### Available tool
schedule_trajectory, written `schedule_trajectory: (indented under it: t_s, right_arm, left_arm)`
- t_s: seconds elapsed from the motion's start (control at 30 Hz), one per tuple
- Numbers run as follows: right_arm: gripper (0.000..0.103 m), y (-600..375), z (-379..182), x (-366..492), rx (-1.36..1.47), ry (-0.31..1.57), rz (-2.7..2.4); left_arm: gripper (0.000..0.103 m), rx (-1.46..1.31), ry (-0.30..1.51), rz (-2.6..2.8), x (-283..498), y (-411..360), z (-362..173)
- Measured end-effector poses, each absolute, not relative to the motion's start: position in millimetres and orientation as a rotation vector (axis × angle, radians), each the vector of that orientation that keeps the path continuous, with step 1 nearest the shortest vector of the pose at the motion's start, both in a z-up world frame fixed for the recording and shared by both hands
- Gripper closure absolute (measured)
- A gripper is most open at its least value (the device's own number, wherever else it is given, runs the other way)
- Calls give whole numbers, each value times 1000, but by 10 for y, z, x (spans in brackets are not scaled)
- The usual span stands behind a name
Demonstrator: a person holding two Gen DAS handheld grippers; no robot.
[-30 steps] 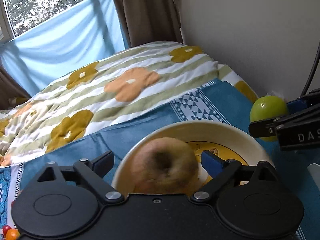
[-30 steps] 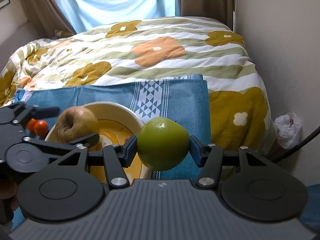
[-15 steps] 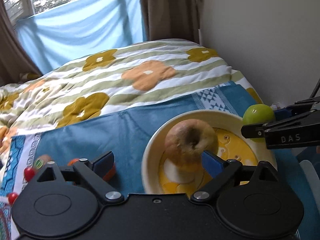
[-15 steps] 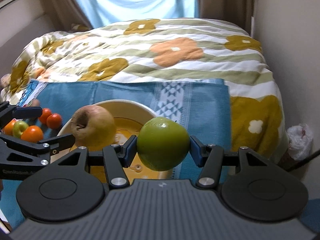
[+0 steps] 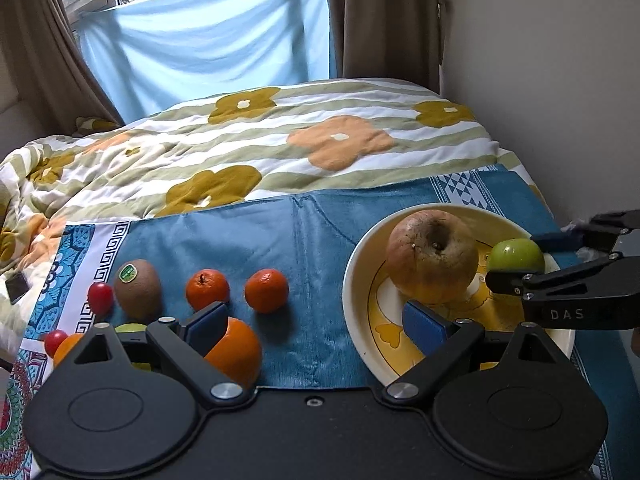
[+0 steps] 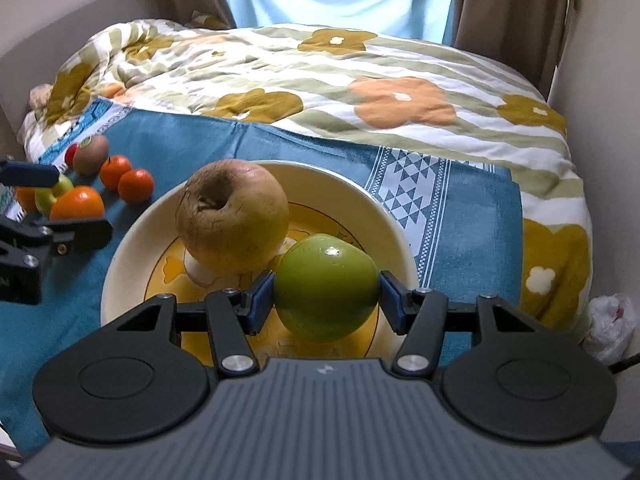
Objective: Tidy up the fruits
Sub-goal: 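Open the left tool to drop the russet apple while the right tool releases the green apple, then withdraw both open tools from the bowl back toward the fruit row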
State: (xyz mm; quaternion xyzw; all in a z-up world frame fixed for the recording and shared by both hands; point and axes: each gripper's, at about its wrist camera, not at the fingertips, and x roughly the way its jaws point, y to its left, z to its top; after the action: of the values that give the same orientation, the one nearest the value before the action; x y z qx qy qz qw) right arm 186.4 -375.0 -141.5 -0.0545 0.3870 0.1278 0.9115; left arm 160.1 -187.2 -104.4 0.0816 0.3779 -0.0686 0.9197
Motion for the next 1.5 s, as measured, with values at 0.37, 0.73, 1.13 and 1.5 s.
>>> schedule_trajectory:
  t_s: [0.37, 0.73, 1.13, 1.5]
  right_arm:
    - [0, -3929, -1191, 1626, -59, 745, 197]
    - [0, -3933, -848, 1211, -17, 725, 167]
    - [0, -3595, -580, 738, 21, 740, 201]
    - [0, -2866, -531, 639, 48, 752, 235]
  left_arm:
    - [7, 143, 731, -122, 1348, -1881, -842]
    - [7, 98, 682, -117, 857, -1842, -550]
    - [2, 9, 614, -11, 279, -1345, -278]
    - [1, 34, 641, 44, 242, -519, -286]
